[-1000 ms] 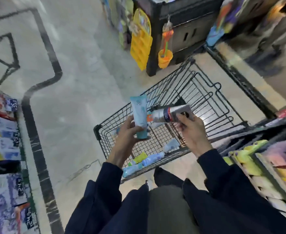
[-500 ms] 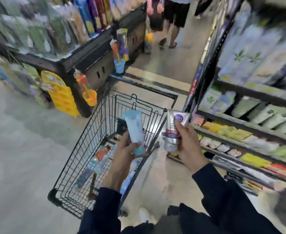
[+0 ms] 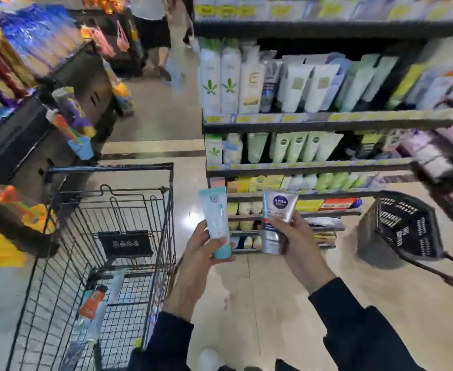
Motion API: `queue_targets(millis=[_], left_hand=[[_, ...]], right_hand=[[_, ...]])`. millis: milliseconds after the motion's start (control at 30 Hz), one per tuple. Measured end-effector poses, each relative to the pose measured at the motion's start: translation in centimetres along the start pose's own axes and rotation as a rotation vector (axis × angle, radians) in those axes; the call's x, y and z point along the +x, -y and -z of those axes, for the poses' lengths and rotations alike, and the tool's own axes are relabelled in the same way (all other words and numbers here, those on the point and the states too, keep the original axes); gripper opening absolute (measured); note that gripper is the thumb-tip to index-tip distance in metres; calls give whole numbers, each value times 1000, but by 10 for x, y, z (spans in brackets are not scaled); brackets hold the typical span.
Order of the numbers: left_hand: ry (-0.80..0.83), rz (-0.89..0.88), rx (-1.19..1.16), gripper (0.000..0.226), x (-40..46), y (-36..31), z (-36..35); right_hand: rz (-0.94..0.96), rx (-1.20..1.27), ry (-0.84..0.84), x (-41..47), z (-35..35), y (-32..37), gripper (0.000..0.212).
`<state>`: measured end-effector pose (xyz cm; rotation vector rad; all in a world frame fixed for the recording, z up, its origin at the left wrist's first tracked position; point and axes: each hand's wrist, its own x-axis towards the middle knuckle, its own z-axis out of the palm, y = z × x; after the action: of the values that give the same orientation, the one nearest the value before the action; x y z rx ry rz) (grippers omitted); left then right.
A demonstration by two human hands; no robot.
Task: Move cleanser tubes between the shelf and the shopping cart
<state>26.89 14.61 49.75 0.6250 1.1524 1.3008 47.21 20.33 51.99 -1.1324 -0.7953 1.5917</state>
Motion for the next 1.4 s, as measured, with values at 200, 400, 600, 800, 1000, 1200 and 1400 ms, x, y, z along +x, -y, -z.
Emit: queue_targets(millis=[200, 400, 600, 800, 1000, 1200, 1400], left_hand=[[116, 45, 58, 58, -10, 26, -83], [188, 64, 119, 66, -22, 55, -162], [234, 107, 155, 58, -16, 82, -223], [300, 157, 190, 60, 14, 111, -279], [363, 186, 198, 55, 61, 133, -340], [393, 222, 193, 56, 117, 137, -406], [392, 235, 209, 64, 175, 137, -462]], right_hand=[[80, 44, -111, -36, 86, 27, 47], [162, 86, -201, -63, 162, 48, 32], [183, 117, -310, -76, 227, 65, 40], [199, 147, -404, -67, 284, 78, 47], [189, 156, -479, -25, 339, 99, 50], [196, 171, -482, 40, 386, 142, 47], [170, 136, -447, 109, 424, 180, 39]])
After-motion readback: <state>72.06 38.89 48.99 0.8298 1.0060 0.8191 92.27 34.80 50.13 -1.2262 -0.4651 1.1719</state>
